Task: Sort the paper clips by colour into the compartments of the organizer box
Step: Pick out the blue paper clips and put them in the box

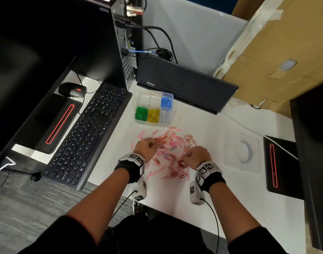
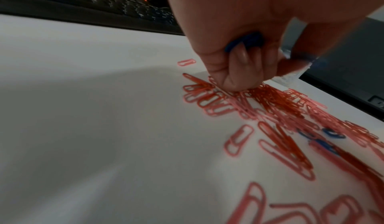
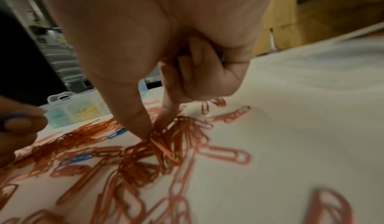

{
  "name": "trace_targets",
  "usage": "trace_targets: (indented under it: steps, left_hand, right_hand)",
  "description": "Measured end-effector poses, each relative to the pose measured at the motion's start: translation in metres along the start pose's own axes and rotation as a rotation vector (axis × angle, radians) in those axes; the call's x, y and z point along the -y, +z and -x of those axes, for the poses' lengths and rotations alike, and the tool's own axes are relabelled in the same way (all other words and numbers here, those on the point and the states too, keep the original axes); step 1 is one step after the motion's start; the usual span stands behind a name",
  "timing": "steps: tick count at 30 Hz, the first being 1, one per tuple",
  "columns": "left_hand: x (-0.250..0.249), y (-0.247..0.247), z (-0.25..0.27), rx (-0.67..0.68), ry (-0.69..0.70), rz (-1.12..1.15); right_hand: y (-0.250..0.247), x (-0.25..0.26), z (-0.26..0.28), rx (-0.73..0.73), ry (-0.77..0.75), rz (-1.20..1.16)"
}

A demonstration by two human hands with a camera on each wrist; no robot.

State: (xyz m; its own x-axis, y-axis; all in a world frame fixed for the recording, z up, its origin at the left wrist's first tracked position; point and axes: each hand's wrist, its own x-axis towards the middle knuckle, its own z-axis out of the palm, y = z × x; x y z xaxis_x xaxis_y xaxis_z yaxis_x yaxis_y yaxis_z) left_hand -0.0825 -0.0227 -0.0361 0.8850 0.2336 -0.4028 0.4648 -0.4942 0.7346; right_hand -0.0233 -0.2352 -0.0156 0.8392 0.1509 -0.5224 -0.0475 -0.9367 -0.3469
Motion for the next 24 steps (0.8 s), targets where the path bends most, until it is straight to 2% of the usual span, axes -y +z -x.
trace_targets:
  steps: [3, 8, 11, 14, 18, 21, 23, 24]
  left_hand:
    - [-0.002, 0.003, 0.0, 0.029, 0.025, 0.029]
    - [-0.001, 0.006, 0.0, 0.039, 0.026, 0.039]
    - [0.005, 0.009, -0.001, 0.077, 0.027, 0.147]
    - [0.015, 0.012, -0.005, 0.102, 0.016, 0.222]
    - [0.003, 0.012, -0.004, 0.084, 0.023, 0.165]
    - [-0.002, 0.007, -0.002, 0.019, 0.04, 0.075]
    - [0.0, 0.001, 0.0, -0.047, 0.106, -0.058]
    - [0.004, -0.001, 0.0, -0.071, 0.14, -0.106]
  right_hand:
    - [-0.005, 0.014, 0.001, -0.038, 0.005, 0.064]
    - [-0.002, 0.033, -0.004, -0.109, -0.231, 0.103]
    - [0.0, 0.037, -0.008, -0.096, -0.323, 0.166]
    - [0.0, 0.036, -0.012, -0.087, -0.325, 0.189]
    - [0.0, 0.03, -0.013, -0.06, -0.264, 0.145]
    - [0.002, 0.018, -0.016, 0.013, -0.237, -0.071]
    - [0.001, 0.008, -0.016, 0.07, -0.157, -0.35]
    - [0.0, 0.004, -0.014, 0.138, -0.073, -0.56]
